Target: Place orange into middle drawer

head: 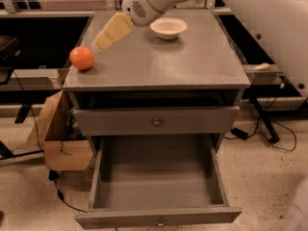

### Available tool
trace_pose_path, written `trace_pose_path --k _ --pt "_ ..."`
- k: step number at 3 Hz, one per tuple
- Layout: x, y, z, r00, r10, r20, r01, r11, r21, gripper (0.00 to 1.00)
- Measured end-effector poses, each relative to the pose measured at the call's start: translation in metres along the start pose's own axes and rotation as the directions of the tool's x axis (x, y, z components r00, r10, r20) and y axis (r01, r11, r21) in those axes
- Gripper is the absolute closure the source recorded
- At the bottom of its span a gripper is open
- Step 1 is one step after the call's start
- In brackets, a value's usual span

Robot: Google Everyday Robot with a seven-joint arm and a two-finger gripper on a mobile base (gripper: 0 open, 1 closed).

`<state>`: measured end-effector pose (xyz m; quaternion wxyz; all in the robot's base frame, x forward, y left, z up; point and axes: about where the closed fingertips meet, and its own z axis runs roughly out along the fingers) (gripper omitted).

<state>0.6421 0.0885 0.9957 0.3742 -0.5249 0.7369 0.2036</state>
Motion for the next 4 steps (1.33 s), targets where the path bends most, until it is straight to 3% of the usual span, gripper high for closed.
trace_pose_path --k 1,2,3,4 --pt "-0.014 -0.016 0.047 0.993 0.117 -0.007 -0.117 0.9926 -0.035 0.00" --pt "-0.031 -0.026 0.086 0.976 0.211 -0.044 -0.213 0.9757 -0.051 0.00" --pt "-0.047 -0.031 0.123 0.950 0.303 -0.075 -0.308 0.9495 -0.062 0.00" --pt "-0.056 -0.033 0.151 0.930 0.354 -0.101 -0.362 0.9300 -0.065 0.00"
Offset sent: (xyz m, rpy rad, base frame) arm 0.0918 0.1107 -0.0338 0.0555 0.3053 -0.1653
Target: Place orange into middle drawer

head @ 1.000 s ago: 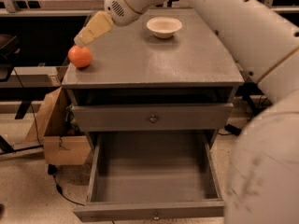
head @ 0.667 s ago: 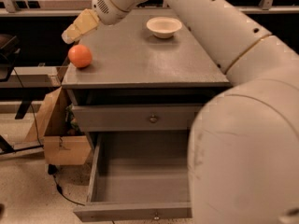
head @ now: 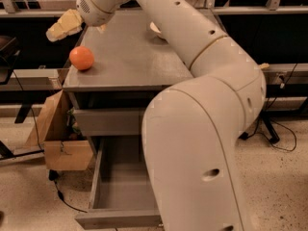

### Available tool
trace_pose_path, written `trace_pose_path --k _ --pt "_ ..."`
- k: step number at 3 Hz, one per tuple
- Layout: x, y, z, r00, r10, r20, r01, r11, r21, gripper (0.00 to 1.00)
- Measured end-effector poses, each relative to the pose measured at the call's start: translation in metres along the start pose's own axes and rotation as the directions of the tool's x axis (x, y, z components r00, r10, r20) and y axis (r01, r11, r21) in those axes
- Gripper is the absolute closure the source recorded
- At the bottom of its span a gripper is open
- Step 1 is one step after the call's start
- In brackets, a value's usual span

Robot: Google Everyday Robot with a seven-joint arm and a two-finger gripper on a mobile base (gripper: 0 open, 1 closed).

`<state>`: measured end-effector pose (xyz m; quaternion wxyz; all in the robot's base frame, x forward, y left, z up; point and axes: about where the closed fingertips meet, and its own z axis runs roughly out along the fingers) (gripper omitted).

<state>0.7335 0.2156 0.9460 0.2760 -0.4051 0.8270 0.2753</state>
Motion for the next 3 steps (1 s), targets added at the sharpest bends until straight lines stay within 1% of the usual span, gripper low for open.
trace_pose_path --k 1,2,3 --pt "-0.003 0.000 0.000 1.000 0.003 0.004 -0.003 1.0000 0.000 0.00" --pt "-0.006 0.001 0.003 1.000 -0.015 0.008 0.015 0.9999 -0.005 0.00" --pt "0.007 -0.006 0.023 1.000 0.011 -0.009 -0.011 0.9996 -0.027 0.00"
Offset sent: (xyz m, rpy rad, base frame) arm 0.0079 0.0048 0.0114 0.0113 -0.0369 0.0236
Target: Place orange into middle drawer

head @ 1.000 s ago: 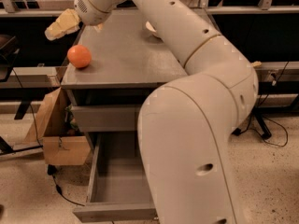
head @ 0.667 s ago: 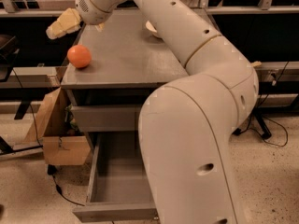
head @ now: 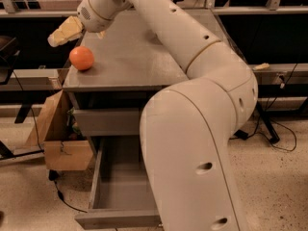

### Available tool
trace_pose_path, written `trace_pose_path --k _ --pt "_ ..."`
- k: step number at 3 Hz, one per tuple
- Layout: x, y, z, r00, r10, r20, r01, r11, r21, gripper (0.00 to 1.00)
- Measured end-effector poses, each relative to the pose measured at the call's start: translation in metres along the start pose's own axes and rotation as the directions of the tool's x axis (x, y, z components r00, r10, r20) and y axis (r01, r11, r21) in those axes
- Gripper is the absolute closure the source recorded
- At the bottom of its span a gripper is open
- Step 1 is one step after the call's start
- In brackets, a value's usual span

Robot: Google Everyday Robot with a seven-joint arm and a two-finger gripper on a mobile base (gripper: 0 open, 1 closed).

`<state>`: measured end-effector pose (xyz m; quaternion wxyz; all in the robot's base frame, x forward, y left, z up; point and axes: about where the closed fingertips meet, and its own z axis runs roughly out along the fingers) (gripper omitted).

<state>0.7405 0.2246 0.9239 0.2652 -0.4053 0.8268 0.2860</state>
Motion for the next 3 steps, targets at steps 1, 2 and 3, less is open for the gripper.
trace_pose_path --k 1,2,3 --pt "0.016 -0.009 0.021 0.999 0.029 -0.016 -0.029 0.9995 0.007 0.00" --pt "0.030 -0.024 0.036 0.997 0.073 -0.024 -0.072 0.9967 0.038 0.00" --pt "0.042 -0.031 0.048 0.992 0.118 -0.039 -0.116 0.9919 0.052 0.19"
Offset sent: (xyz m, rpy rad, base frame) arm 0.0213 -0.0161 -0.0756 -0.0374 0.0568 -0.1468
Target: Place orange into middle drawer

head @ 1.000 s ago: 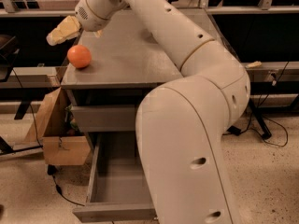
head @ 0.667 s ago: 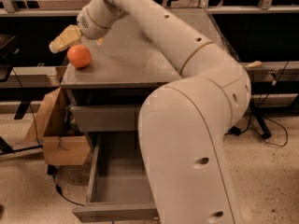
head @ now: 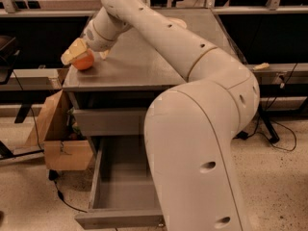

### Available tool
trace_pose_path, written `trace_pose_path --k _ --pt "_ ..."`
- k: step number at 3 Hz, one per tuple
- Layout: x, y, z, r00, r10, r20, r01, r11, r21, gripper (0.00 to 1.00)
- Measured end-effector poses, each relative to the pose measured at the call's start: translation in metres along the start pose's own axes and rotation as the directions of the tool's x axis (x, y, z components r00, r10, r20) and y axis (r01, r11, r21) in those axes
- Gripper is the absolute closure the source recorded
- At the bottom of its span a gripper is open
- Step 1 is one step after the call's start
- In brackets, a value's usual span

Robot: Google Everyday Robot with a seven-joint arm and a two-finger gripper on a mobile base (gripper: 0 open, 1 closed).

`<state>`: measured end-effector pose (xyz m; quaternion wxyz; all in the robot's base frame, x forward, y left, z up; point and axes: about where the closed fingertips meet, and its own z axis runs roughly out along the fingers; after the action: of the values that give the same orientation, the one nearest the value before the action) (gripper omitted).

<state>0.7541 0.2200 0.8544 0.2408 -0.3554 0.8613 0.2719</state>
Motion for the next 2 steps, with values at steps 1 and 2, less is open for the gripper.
trace_pose_path --k 1,2 --pt "0.0043 -0.0013 0.0016 1.000 0.025 -0.008 -0.025 0.9996 0.010 0.50" --pt "0.0066 -0.0017 0.0007 0.999 0.041 -0.012 -0.041 0.9990 0.017 0.73"
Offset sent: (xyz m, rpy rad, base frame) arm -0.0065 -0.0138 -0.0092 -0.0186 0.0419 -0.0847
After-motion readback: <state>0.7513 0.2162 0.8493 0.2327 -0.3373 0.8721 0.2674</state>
